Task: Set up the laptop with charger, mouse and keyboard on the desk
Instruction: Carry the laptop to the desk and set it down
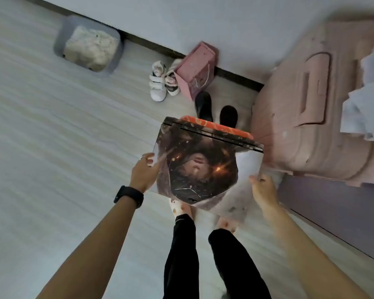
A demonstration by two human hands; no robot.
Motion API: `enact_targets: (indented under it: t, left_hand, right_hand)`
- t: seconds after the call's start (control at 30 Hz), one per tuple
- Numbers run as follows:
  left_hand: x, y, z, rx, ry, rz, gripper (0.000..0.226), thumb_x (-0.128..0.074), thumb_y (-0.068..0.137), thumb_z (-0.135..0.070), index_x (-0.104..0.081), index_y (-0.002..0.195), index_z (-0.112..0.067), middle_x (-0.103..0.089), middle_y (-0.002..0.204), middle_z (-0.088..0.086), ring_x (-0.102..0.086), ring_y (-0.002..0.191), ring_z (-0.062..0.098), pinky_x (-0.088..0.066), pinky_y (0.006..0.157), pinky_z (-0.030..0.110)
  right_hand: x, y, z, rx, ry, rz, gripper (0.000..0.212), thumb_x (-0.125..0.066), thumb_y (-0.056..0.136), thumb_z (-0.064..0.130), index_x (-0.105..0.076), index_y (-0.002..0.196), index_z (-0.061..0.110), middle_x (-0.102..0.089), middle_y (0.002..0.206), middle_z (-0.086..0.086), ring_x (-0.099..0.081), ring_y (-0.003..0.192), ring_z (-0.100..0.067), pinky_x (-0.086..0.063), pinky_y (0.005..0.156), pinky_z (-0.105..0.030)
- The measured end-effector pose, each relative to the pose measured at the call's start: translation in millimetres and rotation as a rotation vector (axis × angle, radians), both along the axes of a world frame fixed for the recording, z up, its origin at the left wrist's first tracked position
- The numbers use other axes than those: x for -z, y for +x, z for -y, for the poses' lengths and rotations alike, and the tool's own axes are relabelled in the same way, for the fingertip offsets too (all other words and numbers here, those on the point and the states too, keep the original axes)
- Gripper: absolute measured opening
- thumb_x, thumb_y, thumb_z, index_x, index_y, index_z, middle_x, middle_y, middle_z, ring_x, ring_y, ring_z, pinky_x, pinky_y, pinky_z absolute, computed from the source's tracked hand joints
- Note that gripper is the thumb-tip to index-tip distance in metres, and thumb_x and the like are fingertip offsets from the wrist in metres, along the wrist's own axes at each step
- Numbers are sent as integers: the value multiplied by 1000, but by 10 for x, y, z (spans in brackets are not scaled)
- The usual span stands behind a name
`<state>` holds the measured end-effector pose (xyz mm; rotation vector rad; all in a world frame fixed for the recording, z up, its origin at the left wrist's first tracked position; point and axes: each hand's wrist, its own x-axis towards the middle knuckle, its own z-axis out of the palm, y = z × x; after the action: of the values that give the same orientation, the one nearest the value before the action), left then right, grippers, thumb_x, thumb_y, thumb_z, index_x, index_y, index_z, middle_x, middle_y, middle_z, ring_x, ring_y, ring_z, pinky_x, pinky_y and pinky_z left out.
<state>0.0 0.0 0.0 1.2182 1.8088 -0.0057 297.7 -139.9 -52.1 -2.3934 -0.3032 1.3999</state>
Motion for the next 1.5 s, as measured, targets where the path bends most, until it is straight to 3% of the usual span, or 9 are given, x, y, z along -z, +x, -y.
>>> enact_targets:
  t: [0.1,0.23,0.37,0.6,0.77,0.97,1.13,1.37,1.5]
  left_hand:
    - [281,-129,-359,21,-19,-74,47,-60,92,-26,-48,137,-16,-57,132,11,-53,121,25,-39,96,33]
    - [575,-284,-719,26,-222,-2,50,-60,92,-36,-47,137,-20,-57,132,7,-55,116,26,-43,100,41]
    - [742,-335,-841,-19,-418,205,50,-62,91,-47,-54,131,-18,-62,126,5,-58,113,27,-47,96,44]
    - [850,-474,-837,-9,-457,309,56,-68,86,-46,-52,133,-20,-65,123,8,-62,111,31,-46,100,56]
    - [621,-598,-659,22,-438,313,53,-65,88,-43,-50,134,-21,-61,126,10,-60,112,31,-48,97,54]
    - [-63,-1244,69,-98,-423,322,65,-69,82,-51,-48,137,-24,-57,132,10,-56,118,32,-52,87,45]
    - [-768,-2192,955,-294,-383,371,67,-68,82,-55,-48,138,-24,-56,133,7,-54,120,32,-50,92,48]
    - [-2039,-3759,2381,-634,-223,471,45,-62,89,-49,-56,124,-21,-66,119,8,-63,109,29,-52,92,49]
    - [-2451,-4620,3196,-852,-100,474,43,-61,90,-49,-57,122,-21,-66,118,9,-63,108,29,-51,92,50]
  right_hand:
    - [275,94,-58,26,-66,-15,45,-46,98,47,-57,123,11,-61,112,-8,-57,103,-30,-47,92,-44]
    - [446,87,-129,222,-24,-134,35,-49,99,49,-58,116,20,-59,110,-1,-56,106,-27,-50,96,-52]
    - [480,71,-54,344,23,-237,55,-56,91,63,-60,129,23,-65,124,1,-62,111,-26,-55,83,-46]
    - [356,127,37,342,85,-412,51,-68,82,63,-65,114,23,-70,82,8,-62,74,-18,-52,58,-31]
    - [81,-5,367,374,109,-399,57,-67,87,57,-60,126,17,-68,113,-4,-66,98,-30,-55,73,-45]
    - [-598,-358,689,240,73,-423,46,-63,94,49,-60,127,18,-64,123,-7,-65,101,-32,-56,72,-46]
    - [-1441,-904,635,34,70,-436,33,-64,94,44,-66,115,18,-68,116,-6,-64,101,-33,-56,76,-46]
    - [-2579,-2450,390,-335,73,-528,21,-66,94,40,-64,102,20,-61,82,-7,-56,64,-22,-45,55,-31]
    - [-2965,-3662,260,-571,90,-503,32,-69,92,41,-65,115,19,-64,94,-5,-60,79,-21,-49,56,-31]
